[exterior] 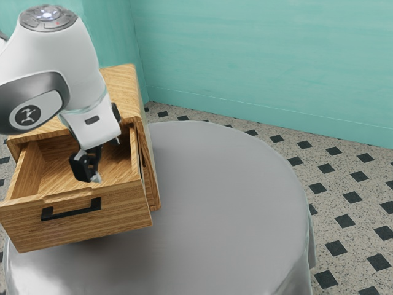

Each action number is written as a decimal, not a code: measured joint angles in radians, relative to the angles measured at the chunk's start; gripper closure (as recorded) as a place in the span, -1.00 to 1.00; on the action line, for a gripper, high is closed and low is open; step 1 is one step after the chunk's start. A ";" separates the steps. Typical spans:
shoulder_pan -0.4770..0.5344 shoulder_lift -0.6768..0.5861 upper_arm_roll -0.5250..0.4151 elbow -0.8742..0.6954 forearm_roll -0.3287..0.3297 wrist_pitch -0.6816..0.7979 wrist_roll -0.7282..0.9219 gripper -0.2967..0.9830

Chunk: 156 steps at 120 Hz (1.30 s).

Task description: Push the drawer handle with one arm to close the drawer

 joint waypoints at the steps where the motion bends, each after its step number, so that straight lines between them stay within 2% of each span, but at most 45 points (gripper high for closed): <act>1: -0.001 -0.007 0.000 -0.007 -0.001 0.000 0.004 -0.54; 18: -0.011 -0.116 -0.025 -0.106 -0.054 -0.007 0.074 -0.54; 30: -0.017 -0.182 -0.042 -0.157 -0.118 -0.018 0.137 -0.54; 40: -0.008 -0.231 -0.098 -0.180 -0.141 -0.030 0.187 -0.53; 54: -0.007 -0.254 -0.123 -0.187 -0.161 -0.058 0.244 -0.53; 72: -0.016 -0.269 -0.122 -0.228 -0.214 -0.102 0.302 -0.53; 88: -0.030 -0.302 -0.119 -0.291 -0.237 -0.132 0.343 -0.49; 100: -0.039 -0.312 -0.091 -0.321 -0.252 -0.144 0.369 -0.34; 131: -0.025 -0.312 -0.067 -0.335 -0.265 -0.140 0.426 0.32; 156: 0.000 -0.311 -0.031 -0.342 -0.252 -0.110 0.478 0.58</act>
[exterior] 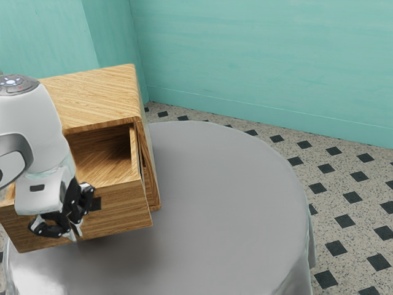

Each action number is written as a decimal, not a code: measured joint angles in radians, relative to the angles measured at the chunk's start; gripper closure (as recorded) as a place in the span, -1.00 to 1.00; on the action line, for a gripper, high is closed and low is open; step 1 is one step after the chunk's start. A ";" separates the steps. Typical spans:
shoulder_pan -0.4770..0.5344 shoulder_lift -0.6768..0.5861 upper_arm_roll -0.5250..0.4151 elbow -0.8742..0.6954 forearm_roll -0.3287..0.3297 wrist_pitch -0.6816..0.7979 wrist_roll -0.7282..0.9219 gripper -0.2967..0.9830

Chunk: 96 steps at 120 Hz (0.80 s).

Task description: Push the drawer handle with one arm to close the drawer

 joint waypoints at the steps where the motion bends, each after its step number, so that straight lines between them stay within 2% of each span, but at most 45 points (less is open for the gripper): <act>1: 0.002 0.000 0.006 0.000 0.000 0.001 0.003 0.58; 19: 0.013 0.006 0.074 -0.004 0.003 0.010 0.057 0.65; 96: 0.066 0.059 0.128 -0.010 0.004 0.052 0.260 0.70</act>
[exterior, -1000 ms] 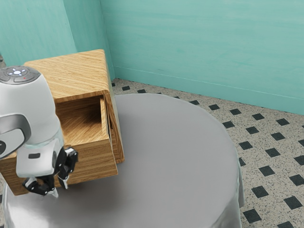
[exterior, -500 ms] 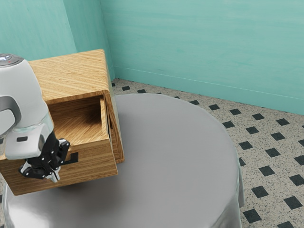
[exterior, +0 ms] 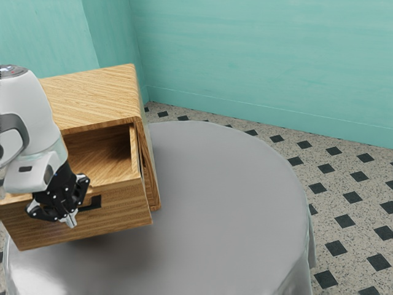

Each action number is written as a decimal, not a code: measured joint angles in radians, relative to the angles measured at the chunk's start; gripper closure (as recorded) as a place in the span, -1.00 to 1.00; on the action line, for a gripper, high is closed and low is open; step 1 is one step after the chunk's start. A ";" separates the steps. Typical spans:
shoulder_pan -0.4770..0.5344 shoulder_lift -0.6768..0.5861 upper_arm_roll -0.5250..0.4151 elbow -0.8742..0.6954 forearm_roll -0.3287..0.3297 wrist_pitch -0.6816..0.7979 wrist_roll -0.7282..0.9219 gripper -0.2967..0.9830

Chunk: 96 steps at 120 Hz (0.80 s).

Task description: Push the drawer handle with one arm to close the drawer

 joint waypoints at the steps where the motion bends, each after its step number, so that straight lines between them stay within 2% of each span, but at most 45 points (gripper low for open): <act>1: 0.000 0.002 0.001 0.000 0.000 0.001 0.002 0.69; 87: 0.044 0.139 0.012 0.046 0.030 0.080 0.100 0.69; 96: 0.044 0.148 0.039 0.053 0.040 0.083 0.107 0.68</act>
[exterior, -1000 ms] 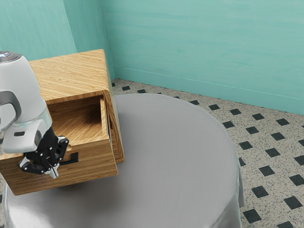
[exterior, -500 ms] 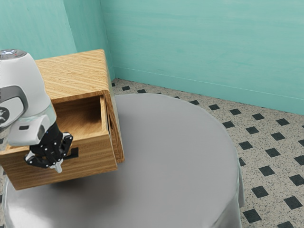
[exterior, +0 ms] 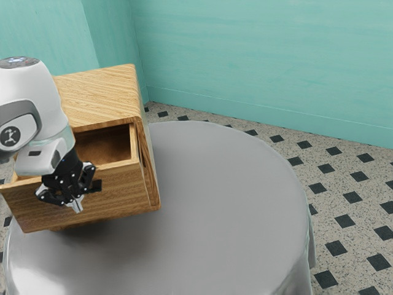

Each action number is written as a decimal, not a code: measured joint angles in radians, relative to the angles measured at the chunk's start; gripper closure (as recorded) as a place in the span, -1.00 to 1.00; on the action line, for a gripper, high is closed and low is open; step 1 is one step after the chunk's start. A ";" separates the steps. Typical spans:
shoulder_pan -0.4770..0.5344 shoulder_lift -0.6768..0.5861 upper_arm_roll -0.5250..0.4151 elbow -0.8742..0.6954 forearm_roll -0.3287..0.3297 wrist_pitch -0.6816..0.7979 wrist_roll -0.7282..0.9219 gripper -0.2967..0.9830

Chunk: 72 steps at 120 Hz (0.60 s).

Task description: Push the drawer handle with one arm to close the drawer

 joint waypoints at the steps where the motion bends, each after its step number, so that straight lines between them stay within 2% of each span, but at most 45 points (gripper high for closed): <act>1: 0.000 0.001 0.002 0.001 0.001 0.000 0.001 0.68; 72: 0.000 0.064 0.063 0.059 0.055 0.007 0.034 0.68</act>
